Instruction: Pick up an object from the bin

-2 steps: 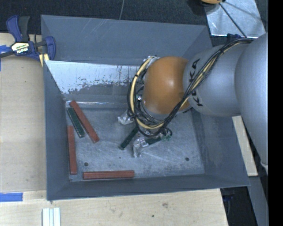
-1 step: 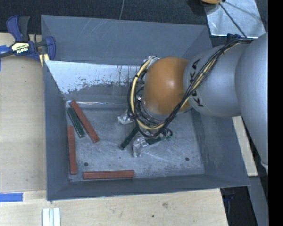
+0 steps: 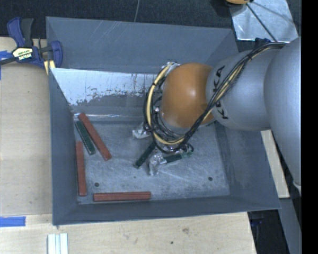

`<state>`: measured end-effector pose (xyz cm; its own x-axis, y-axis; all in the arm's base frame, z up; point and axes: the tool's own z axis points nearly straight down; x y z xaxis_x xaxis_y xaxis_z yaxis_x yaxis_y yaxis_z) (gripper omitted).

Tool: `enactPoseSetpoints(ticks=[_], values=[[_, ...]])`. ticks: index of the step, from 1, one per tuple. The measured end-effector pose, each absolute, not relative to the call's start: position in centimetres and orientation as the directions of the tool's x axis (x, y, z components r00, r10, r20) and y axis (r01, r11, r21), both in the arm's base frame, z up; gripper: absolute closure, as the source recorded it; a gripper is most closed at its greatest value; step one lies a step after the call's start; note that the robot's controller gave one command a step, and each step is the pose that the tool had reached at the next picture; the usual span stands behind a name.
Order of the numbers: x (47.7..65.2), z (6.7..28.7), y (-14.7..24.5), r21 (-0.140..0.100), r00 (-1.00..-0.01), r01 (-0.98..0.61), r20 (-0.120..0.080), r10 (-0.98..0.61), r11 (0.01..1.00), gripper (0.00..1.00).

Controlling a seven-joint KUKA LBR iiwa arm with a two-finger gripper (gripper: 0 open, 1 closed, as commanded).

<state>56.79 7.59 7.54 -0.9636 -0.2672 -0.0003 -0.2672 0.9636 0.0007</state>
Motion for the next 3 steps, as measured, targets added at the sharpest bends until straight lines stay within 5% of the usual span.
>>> enactPoseSetpoints(ticks=[1, 3], values=[[57.18, 7.98, 7.70, -0.001, -0.962, -0.271, -0.021, -0.270, 0.963, 1.00], [57.20, 8.01, 7.70, 0.000, -0.963, -0.270, -0.020, -0.270, 0.963, 1.00]])
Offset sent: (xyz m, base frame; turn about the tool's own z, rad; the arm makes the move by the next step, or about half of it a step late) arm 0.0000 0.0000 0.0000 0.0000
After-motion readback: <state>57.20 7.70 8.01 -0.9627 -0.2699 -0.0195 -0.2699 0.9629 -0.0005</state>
